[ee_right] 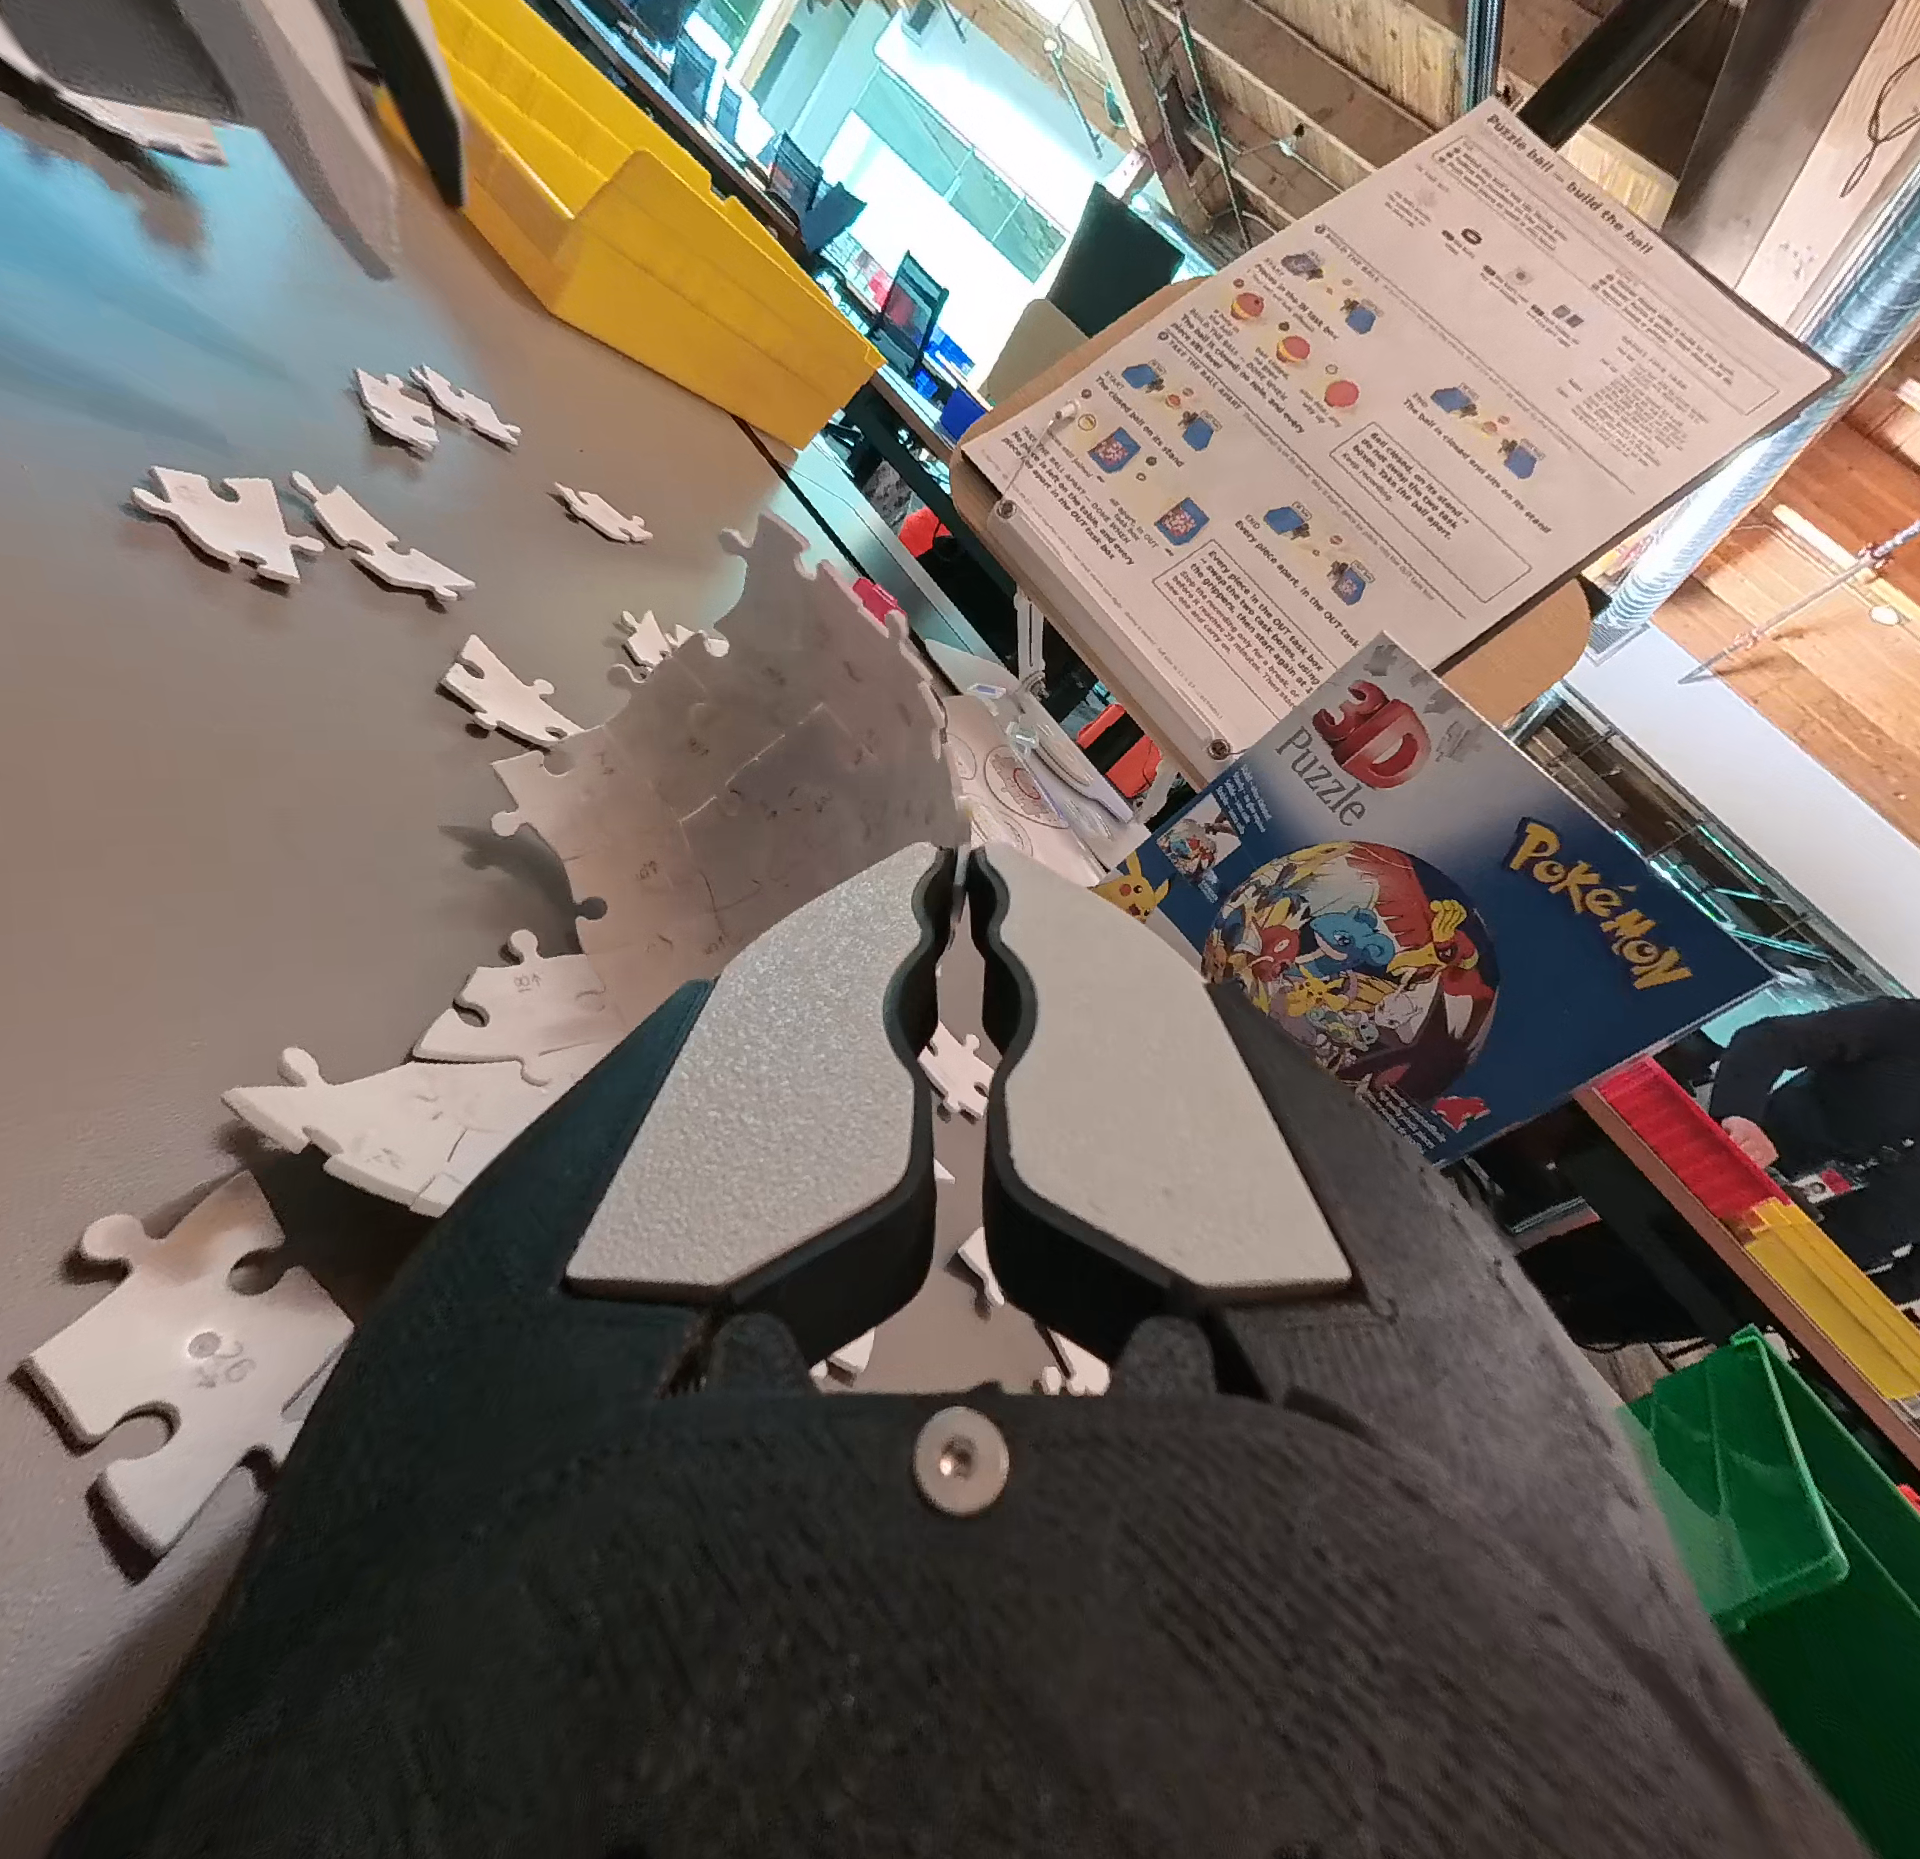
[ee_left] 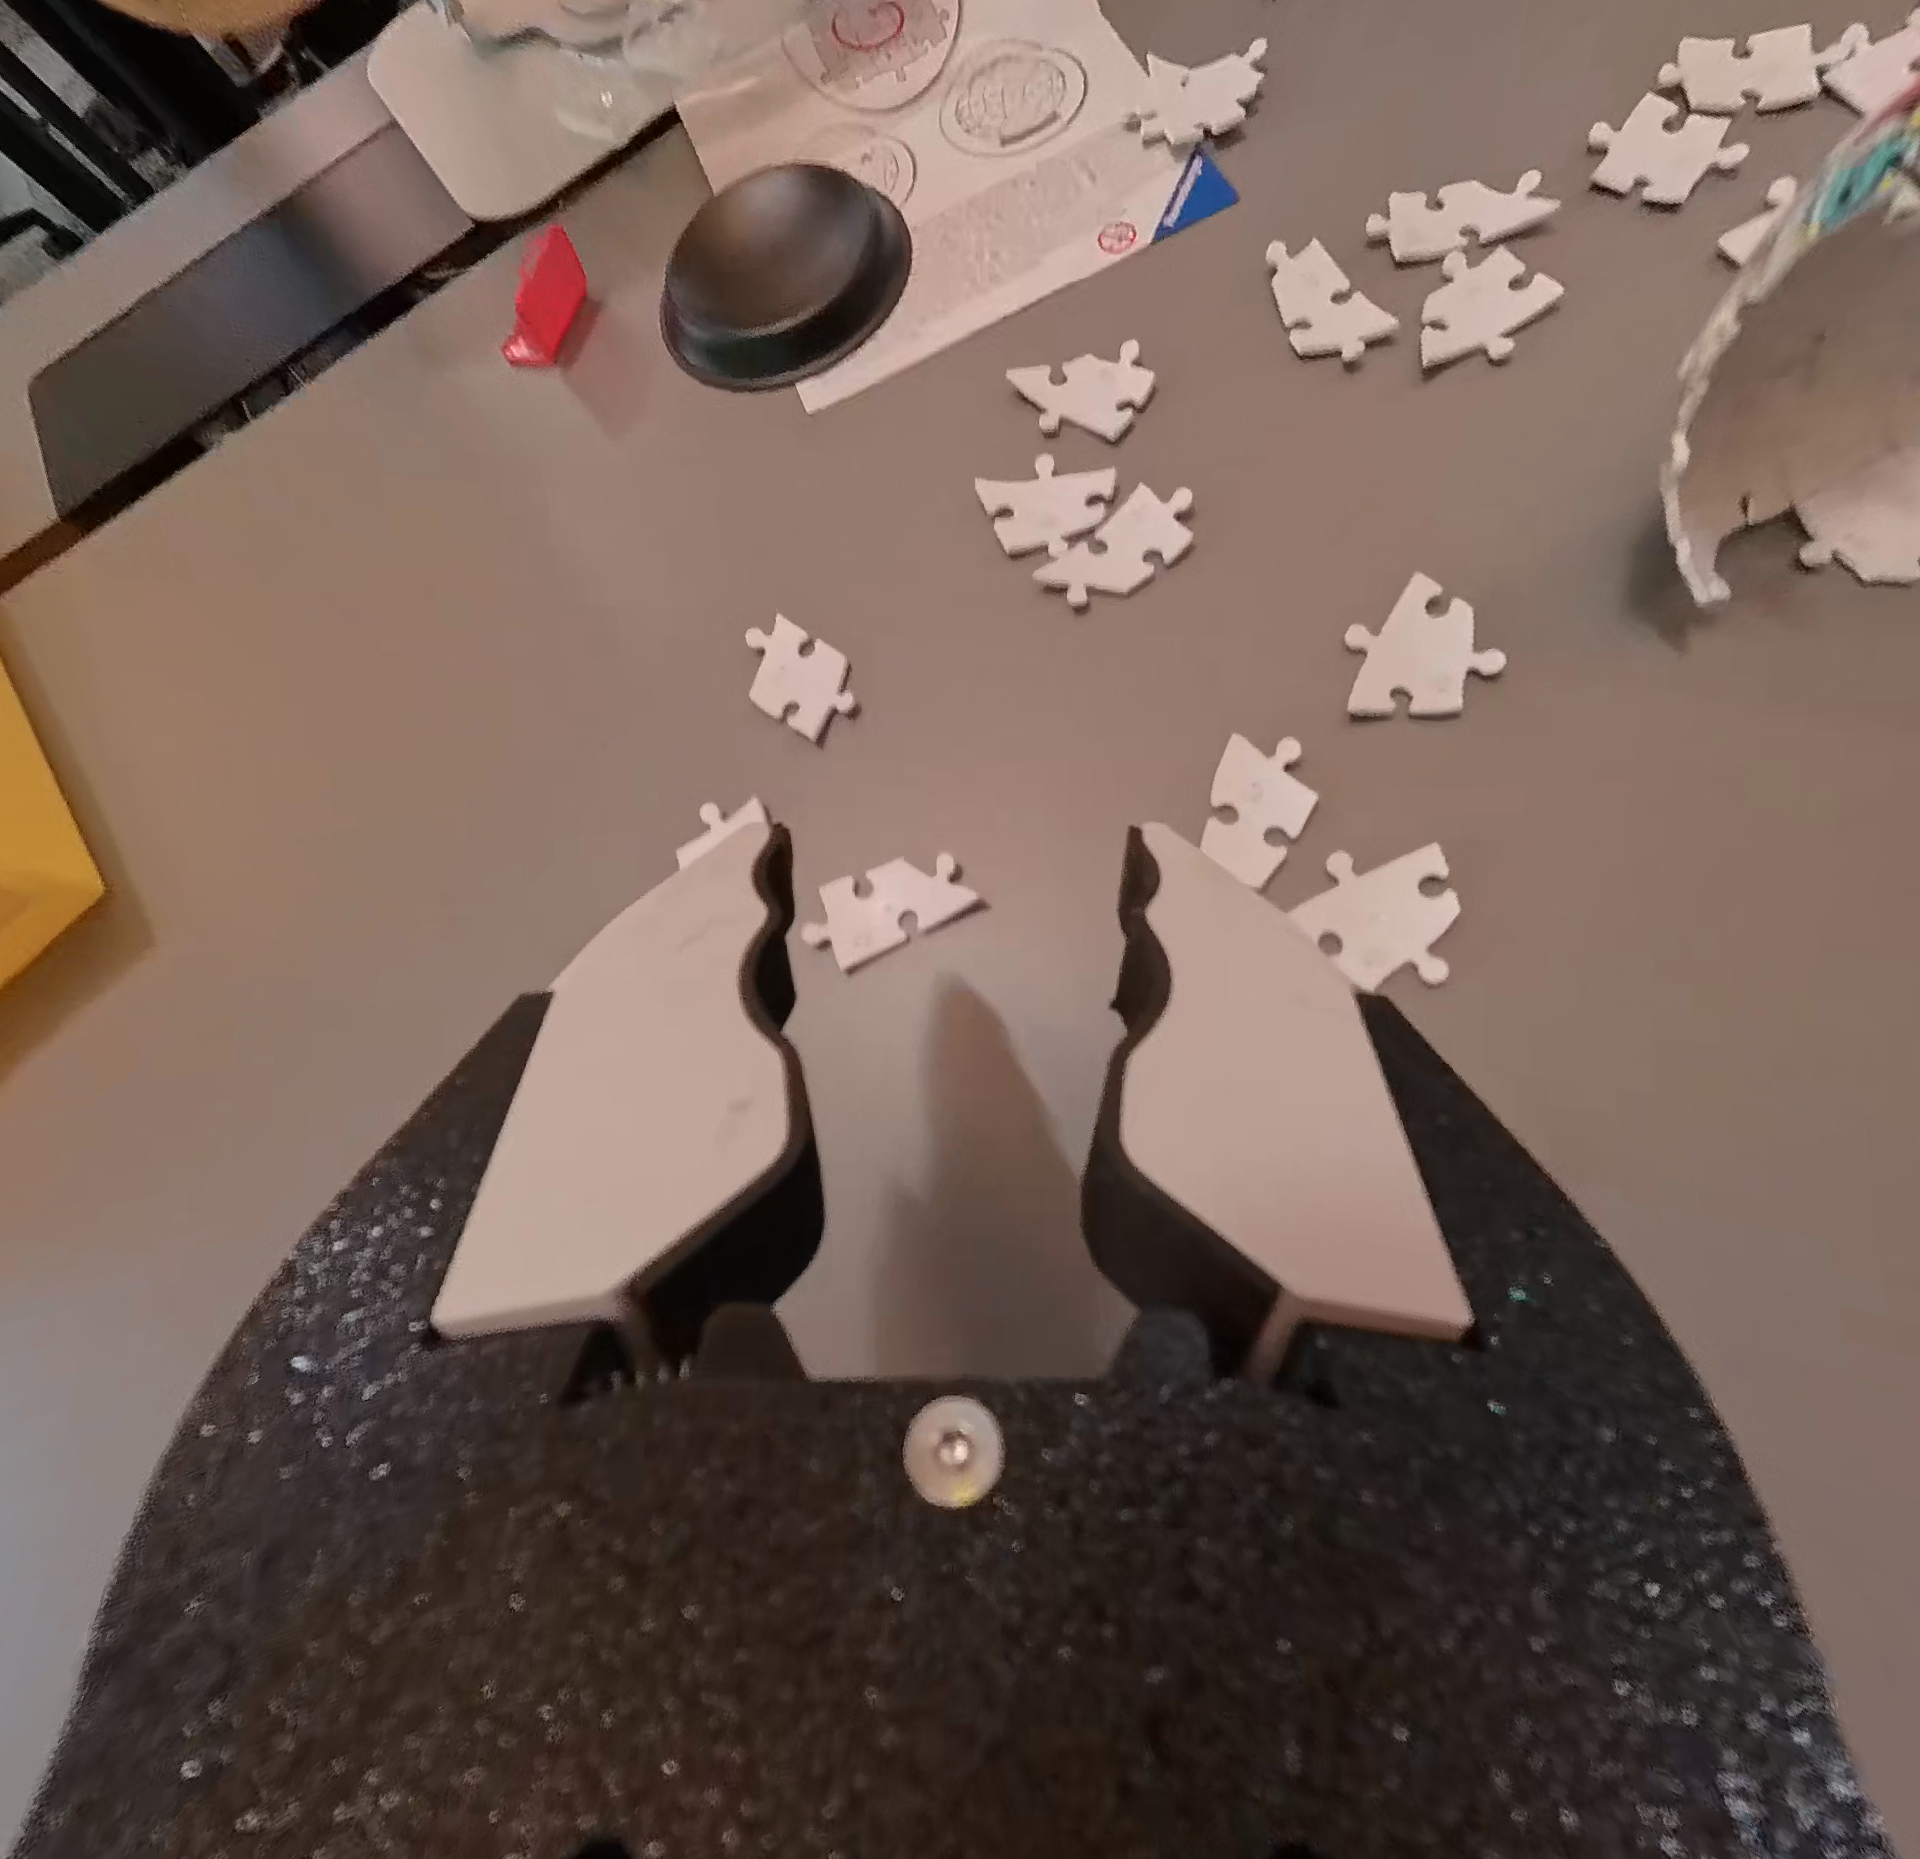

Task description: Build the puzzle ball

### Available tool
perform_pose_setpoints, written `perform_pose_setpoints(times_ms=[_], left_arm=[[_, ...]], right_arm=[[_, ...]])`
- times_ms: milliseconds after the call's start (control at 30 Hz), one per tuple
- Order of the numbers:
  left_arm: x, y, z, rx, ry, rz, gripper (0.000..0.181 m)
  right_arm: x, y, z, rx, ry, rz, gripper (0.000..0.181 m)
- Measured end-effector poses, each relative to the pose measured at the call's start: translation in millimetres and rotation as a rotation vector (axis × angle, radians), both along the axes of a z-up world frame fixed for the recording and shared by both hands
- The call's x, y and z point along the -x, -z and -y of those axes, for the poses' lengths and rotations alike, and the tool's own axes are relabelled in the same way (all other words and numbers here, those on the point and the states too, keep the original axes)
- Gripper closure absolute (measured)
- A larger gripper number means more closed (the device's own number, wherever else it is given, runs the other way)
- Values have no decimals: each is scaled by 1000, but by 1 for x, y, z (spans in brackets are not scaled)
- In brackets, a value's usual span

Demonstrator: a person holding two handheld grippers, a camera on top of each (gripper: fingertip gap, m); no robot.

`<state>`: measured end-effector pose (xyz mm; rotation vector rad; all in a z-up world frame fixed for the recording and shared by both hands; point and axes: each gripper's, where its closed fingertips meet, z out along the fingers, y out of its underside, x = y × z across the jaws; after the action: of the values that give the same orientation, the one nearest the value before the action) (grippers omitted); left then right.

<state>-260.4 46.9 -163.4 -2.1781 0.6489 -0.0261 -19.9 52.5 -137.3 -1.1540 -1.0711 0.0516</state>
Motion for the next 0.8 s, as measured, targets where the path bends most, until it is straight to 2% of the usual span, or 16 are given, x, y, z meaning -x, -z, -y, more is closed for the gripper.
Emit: perform_pose_setpoints(times_ms=[200, 500, 633, 733, 800], left_arm=[[-17, -10, -27, -17, 18, -48, 128], [-60, 4, -66, 7, 150, -155, 134], [-95, 13, -98, 55, 242, -175, 135], [-127, 21, -131, 139, 242, -95, 132], [-142, 26, -157, 197, 185, -24, 132]], right_arm=[[3, -1, 2, -5, -16, 1, 179], [3, -1, 3, 11, -36, -18, 179], [3, -1, 2, 16, -41, -22, 178], [4, -1, 2, 17, -43, -23, 178], [4, -1, 2, 17, -43, -23, 178]])
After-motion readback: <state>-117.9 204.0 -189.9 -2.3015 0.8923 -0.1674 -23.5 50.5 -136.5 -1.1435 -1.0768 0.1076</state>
